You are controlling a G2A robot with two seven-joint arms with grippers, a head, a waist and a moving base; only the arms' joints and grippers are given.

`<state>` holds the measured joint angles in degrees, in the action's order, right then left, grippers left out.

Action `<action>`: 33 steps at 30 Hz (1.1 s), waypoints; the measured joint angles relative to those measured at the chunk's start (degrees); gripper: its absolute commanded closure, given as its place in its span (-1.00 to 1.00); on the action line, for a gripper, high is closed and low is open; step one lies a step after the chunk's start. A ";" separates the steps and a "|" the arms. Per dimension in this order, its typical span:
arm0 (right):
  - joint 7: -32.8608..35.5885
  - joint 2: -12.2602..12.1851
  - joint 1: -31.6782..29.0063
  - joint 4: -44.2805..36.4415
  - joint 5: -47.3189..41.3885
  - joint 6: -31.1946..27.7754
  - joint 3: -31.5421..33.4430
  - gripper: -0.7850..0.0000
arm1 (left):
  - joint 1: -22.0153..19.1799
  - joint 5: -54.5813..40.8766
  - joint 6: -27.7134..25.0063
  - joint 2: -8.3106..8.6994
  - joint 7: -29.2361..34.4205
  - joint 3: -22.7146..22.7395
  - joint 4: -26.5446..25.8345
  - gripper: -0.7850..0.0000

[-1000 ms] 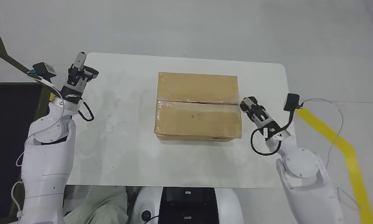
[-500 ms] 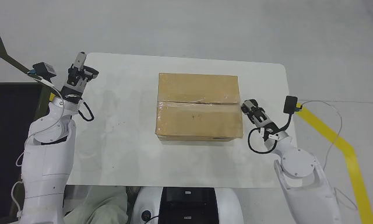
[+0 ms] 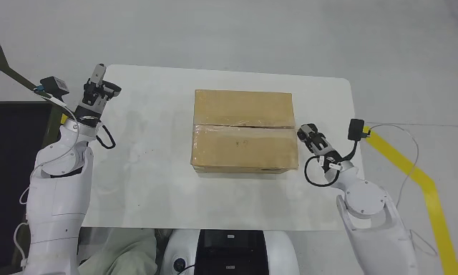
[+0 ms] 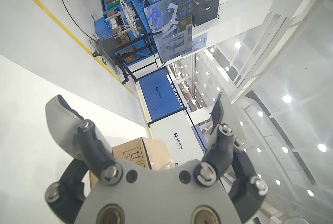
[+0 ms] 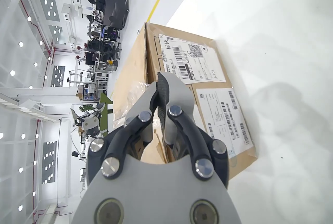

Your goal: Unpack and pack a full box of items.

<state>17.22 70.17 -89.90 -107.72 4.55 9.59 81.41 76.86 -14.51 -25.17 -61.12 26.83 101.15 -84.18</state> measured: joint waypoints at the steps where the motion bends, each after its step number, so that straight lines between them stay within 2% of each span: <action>1: 0.08 0.00 0.11 0.09 0.04 0.07 -0.04 1.00 | 0.00 0.00 0.00 0.00 0.00 0.00 0.00 -1.00; 12: -0.29 -0.21 -1.86 -2.71 0.92 1.27 1.57 1.00 | 0.00 0.00 0.00 0.00 0.00 0.00 0.00 -1.00; 14: 0.36 -0.34 -2.70 -3.94 1.58 2.37 2.16 0.59 | 0.00 0.00 0.00 0.00 0.00 0.00 0.00 -1.00; 15: 0.49 -0.39 -3.01 -4.49 1.75 2.79 2.46 0.33 | 0.00 0.00 0.00 0.00 0.00 0.00 0.00 -1.00; 17: -0.11 -0.44 -3.81 -5.76 2.02 3.26 3.16 0.07 | 0.00 0.00 0.00 0.00 0.00 0.00 0.00 -1.00; 18: -0.31 -0.45 -4.15 -6.26 2.13 3.37 3.32 -0.29 | 0.00 0.00 0.00 0.00 0.00 0.00 0.00 -1.00; 20: -0.58 -0.47 -4.68 -7.13 2.31 3.45 3.61 -0.40 | 0.00 0.00 0.00 0.00 0.00 0.00 0.00 -1.00; 24: -1.54 -0.46 -4.57 -7.48 2.48 3.70 4.25 -0.33 | 0.00 0.00 0.00 0.00 0.00 0.00 0.00 -1.00; 25: -1.80 -0.46 -4.42 -7.51 2.52 3.74 4.40 -0.21 | 0.00 0.00 0.00 0.00 0.00 0.00 0.00 -1.00; 27: -2.56 -0.43 -4.07 -7.89 2.41 3.37 4.91 0.22 | 0.00 0.00 0.00 0.00 0.00 0.00 0.00 -1.00; 28: -2.92 -0.42 -3.96 -8.20 2.30 3.03 5.16 0.52 | 0.00 0.00 0.00 0.00 0.00 0.00 0.00 -1.00; 30: -3.57 -0.40 -3.70 -8.95 2.06 2.02 5.66 0.90 | 0.00 0.00 0.00 0.00 0.00 0.00 0.00 -1.00; 31: -3.68 -0.40 -3.53 -9.23 2.07 1.64 5.77 1.00 | 0.00 0.00 0.00 0.00 0.00 0.00 0.00 -1.00; 33: -3.38 -0.39 -2.85 -9.70 1.93 0.79 5.70 1.00 | 0.00 0.00 0.00 0.00 0.00 0.00 0.00 -1.00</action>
<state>13.84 69.78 -92.75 -117.42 6.48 10.38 87.11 76.86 -14.51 -25.17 -61.12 26.83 101.15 -84.18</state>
